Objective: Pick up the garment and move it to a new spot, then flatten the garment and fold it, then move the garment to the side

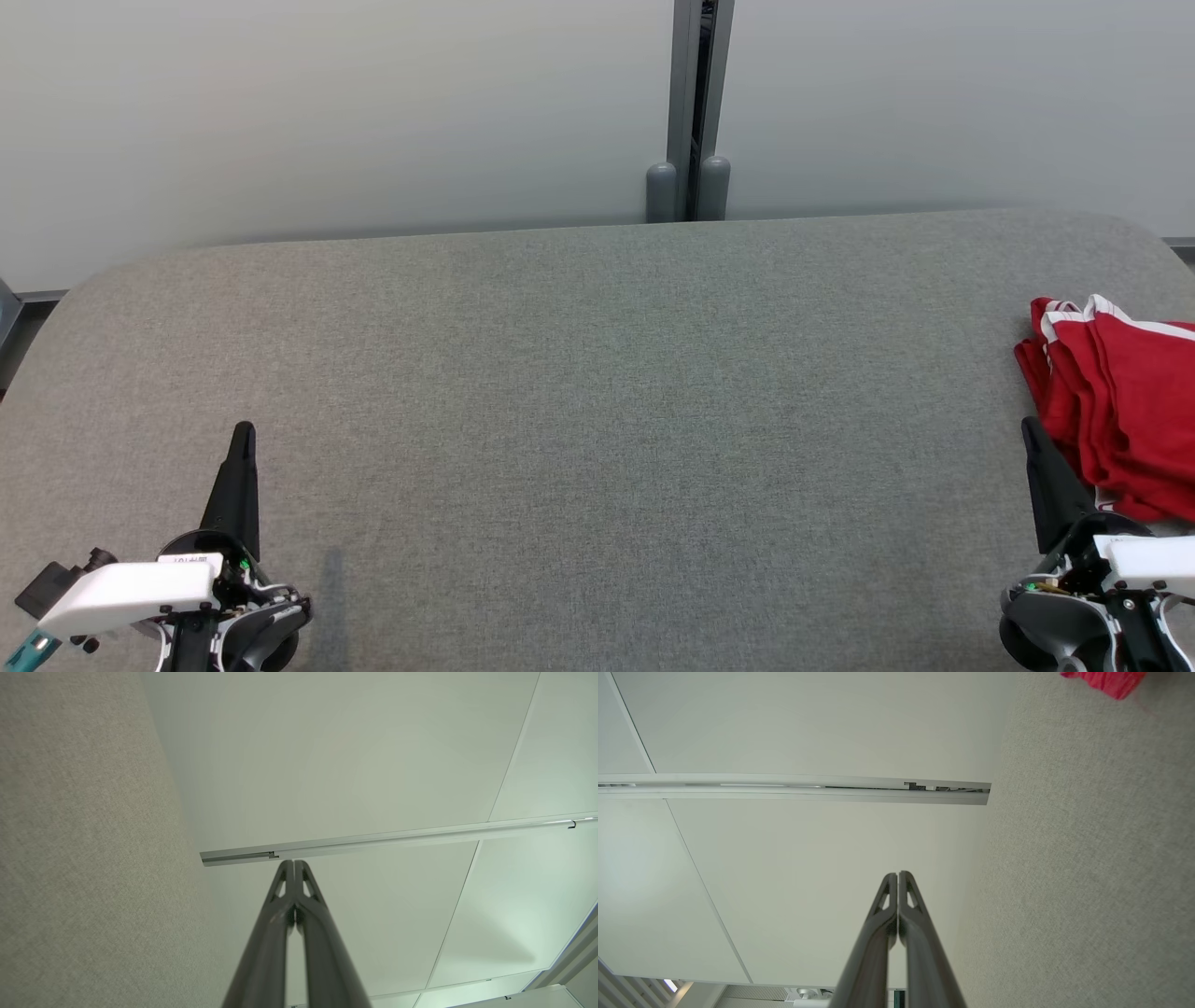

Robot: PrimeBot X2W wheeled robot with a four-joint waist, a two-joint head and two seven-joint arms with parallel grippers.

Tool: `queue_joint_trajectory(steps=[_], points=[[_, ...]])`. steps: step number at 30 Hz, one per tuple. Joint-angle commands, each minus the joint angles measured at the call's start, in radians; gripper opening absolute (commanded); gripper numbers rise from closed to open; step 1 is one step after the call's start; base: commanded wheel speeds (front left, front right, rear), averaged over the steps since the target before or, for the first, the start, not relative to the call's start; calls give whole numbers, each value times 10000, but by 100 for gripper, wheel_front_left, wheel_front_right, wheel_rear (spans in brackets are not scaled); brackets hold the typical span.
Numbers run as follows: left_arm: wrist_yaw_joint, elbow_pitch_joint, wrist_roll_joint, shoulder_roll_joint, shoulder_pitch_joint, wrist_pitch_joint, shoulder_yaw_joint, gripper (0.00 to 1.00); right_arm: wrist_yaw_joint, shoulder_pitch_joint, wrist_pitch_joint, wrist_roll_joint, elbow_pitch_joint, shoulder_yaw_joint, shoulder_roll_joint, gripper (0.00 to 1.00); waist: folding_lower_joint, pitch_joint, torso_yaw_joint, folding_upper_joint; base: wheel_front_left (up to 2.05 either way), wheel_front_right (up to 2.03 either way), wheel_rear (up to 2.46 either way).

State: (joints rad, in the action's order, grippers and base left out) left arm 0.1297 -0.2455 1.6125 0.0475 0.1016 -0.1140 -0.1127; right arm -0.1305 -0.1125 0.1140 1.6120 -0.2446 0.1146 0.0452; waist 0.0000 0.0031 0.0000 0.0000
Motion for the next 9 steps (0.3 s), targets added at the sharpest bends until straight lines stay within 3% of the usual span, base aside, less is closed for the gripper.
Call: queue_joint_trajectory(steps=[1,9], points=[[42,33,14,53,138,-33,-40,0,-4,89,37,22,37,12,96,0,0,0,0,0,0,0,0],[42,33,14,53,138,-33,-40,0,-4,89,36,22,37,11,95,0,0,0,0,0,0,0,0]])
